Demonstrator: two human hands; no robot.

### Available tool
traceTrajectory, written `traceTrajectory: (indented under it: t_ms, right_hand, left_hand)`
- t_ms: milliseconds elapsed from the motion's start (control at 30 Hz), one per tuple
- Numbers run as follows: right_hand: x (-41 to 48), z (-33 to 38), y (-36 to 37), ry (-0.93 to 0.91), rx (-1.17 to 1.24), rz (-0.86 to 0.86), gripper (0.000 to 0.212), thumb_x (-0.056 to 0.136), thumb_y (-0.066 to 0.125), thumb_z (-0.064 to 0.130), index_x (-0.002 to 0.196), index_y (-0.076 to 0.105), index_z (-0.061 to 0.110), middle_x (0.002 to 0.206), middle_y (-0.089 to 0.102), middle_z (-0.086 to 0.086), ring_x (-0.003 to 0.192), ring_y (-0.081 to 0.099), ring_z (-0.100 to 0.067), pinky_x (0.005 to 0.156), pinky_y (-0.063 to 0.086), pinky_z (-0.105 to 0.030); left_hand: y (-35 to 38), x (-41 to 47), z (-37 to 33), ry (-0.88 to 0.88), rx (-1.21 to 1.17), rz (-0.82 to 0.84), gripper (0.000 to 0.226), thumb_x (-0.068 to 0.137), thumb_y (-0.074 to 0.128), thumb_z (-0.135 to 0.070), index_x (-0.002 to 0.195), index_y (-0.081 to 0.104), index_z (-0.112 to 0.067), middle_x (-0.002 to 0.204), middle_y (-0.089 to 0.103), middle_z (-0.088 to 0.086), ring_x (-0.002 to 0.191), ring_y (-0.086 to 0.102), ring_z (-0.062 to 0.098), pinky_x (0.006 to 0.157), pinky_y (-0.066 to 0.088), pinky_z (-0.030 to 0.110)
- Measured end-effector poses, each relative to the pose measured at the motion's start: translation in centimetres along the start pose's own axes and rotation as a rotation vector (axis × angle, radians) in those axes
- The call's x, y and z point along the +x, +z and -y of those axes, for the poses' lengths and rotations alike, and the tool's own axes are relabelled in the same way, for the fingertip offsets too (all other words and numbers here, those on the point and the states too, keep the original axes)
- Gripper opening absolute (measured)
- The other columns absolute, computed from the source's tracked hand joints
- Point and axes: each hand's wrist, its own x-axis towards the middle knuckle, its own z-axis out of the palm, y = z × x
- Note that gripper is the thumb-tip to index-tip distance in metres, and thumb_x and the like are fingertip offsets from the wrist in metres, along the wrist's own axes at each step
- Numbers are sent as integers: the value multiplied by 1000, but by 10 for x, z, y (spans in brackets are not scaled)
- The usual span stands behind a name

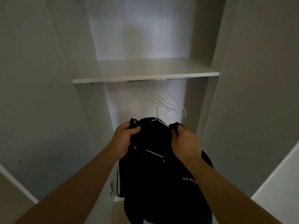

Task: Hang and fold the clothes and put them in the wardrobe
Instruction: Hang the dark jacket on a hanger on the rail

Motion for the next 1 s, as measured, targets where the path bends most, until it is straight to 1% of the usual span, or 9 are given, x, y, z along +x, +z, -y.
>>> traceTrajectory:
  t_ms: [133,233,333,433,533,633,867,933,1000]
  right_hand:
    - [57,-3,36,47,24,59,26,104,44,28,79,47,20,67,45,10,59,46,-13,51,32,-28]
    - [81,4,62,-59,45,52,27,103,48,28,76,41,24,65,41,13,56,43,-12,49,29,-26]
    - [105,13,89,-128,29,49,23,102,50,30,80,47,23,69,43,12,61,46,-16,52,36,-30]
    - [133,18,120,-109,16,60,21,101,50,32,85,56,19,70,45,11,63,45,-16,53,34,-29]
    - [159,25,147,-51,23,56,20,102,50,32,83,51,24,65,41,14,63,52,-17,55,36,-29]
    - [184,36,170,-10,30,55,16,102,51,32,96,64,25,68,46,14,67,59,-19,56,40,-29]
    - [226,40,206,88,63,62,19,102,49,32,105,66,24,71,50,10,70,60,-20,59,42,-30]
    - [236,39,216,96,63,66,21,103,48,32,101,64,19,68,50,9,69,61,-22,58,41,-30]
    - [246,38,224,111,71,79,23,103,46,33,99,64,18,70,55,7,71,63,-23,59,44,-30]
  left_hand:
    - [-15,34,21,19,70,36,26,76,74,-2,102,78,-5,106,75,18,97,73,34,75,59,32]
    - [-26,77,17,-80,69,-74,28,66,79,-9,94,79,-4,102,74,20,89,75,32,67,59,32]
    - [-44,136,2,-264,17,-102,32,78,81,-36,98,79,-11,92,76,7,77,76,23,59,57,31]
    - [-69,197,-7,-398,147,-104,46,78,78,-55,96,77,-12,72,71,2,57,70,18,52,54,29]
    - [-84,252,-7,-376,369,-93,46,75,86,-36,105,73,-4,82,76,9,68,75,25,59,59,35]
    - [-97,301,-6,-289,603,-100,38,73,87,-17,102,70,2,90,75,19,78,75,33,71,62,41]
    - [-111,379,0,-164,655,-151,16,78,84,-16,82,69,-14,93,73,12,75,68,23,64,52,25]
    - [-108,392,2,-113,672,-182,20,77,83,-9,90,68,-14,99,71,14,82,67,25,73,55,30]
    - [-106,403,-2,-142,618,-241,41,76,80,-3,111,63,-12,108,66,14,89,66,27,76,55,33]
